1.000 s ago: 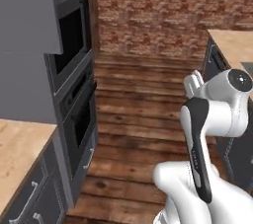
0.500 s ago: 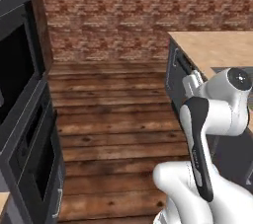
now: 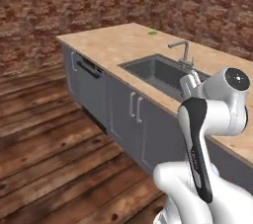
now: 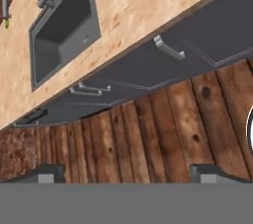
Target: Move the cup from next to the sink to the open cabinet. Then, move the bowl with the broccoli to the fridge to clear the area for faucet cleaning.
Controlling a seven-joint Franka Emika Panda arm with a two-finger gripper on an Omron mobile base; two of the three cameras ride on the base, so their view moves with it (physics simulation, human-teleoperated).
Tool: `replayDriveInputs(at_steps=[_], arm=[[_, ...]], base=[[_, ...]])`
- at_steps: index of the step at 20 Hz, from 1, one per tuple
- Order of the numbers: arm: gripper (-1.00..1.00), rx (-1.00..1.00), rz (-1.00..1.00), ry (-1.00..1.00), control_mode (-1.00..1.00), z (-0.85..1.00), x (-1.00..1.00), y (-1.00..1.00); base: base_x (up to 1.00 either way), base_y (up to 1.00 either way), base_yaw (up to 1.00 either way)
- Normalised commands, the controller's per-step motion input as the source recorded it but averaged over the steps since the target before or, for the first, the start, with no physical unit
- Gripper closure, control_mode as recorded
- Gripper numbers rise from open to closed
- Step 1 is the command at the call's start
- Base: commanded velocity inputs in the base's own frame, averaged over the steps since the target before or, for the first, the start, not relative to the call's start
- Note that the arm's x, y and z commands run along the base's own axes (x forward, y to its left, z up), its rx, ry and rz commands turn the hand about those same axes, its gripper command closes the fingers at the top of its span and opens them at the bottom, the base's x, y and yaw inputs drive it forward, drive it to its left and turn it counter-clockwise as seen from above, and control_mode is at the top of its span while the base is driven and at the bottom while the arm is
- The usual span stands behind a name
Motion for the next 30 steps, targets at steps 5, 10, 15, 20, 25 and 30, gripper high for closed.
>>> replayDriveInputs(at_steps=[5, 10, 15, 20, 25, 30], arm=[[-1.00, 0.00, 0.00, 0.00, 1.00, 0.00, 0.00, 0.00], [-1.00, 0.00, 0.00, 0.00, 1.00, 0.00, 0.00, 0.00], [-1.00, 0.00, 0.00, 0.00, 1.00, 0.00, 0.00, 0.00], [-1.00, 0.00, 0.00, 0.00, 1.00, 0.00, 0.00, 0.00], [-1.00, 0.00, 0.00, 0.00, 1.00, 0.00, 0.00, 0.00], [-1.00, 0.00, 0.00, 0.00, 1.00, 0.00, 0.00, 0.00]], base=[[0.00, 0.29, -0.88], [0.00, 0.18, -0.79], [0.41, 0.12, -0.62], [0.26, 0.00, -0.35], [0.00, -0.28, -0.37], [0.12, -0.18, -0.33]])
